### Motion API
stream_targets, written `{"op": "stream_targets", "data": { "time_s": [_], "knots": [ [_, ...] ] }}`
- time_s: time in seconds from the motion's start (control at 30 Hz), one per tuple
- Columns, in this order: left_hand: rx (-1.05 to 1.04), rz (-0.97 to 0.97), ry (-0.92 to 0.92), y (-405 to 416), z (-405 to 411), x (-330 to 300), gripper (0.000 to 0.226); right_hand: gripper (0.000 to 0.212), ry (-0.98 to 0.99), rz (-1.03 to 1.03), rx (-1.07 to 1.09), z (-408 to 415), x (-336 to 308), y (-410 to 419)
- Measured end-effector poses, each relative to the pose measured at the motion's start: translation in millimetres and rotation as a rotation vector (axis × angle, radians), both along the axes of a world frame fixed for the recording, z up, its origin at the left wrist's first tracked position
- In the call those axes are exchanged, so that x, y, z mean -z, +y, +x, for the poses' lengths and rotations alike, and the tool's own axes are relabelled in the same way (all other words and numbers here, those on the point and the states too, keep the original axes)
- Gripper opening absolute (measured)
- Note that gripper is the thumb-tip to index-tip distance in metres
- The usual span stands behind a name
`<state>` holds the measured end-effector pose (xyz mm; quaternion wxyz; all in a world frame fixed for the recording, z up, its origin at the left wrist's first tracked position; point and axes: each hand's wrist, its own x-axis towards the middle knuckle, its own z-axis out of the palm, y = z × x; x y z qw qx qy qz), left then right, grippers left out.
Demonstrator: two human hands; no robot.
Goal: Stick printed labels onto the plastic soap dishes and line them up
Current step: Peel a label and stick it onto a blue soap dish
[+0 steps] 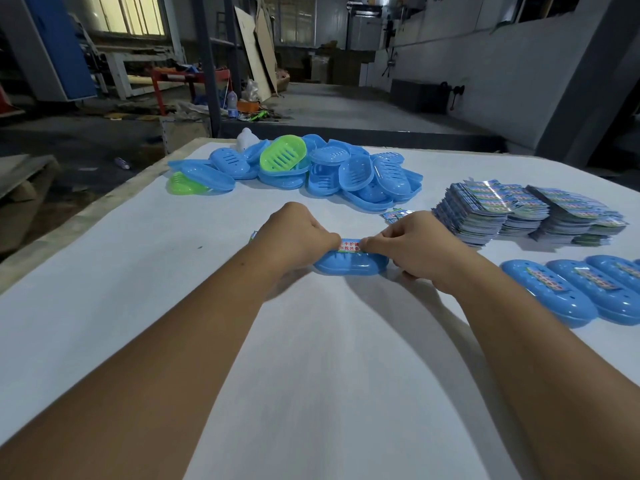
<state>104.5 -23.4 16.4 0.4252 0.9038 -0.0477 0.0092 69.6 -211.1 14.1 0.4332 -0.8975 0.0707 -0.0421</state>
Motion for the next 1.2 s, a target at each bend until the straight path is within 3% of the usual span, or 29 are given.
{"op": "stream_targets", "data": {
  "time_s": [0.23,0.5,0.83,0.93,1.03,1.2],
  "knots": [
    [-0.003,0.023,-0.003,-1,3,6,0.021,0.031,-0.008,-0.04,0.016,3,2,-1],
    [-0.007,0.22,-0.108,-4,-2,5,0.015,0.031,-0.023,-0.121,0.039,3,1,3],
    [-0.032,0.466,-0.256,-8,-3,6,0.029,0.04,-0.129,-0.442,0.101,0,-4,11],
    [-0.011,0.408,-0.194,-7,1,7,0.029,0.041,-0.108,-0.434,0.063,0,-4,8],
    [0.016,0.269,-0.138,-4,3,10,0.028,0.035,-0.235,-0.415,-0.09,-1,0,10],
    [0.041,-0.224,0.005,-9,-3,14,0.02,0.059,-0.215,-0.337,-0.316,-8,-3,17]
  ]
}}
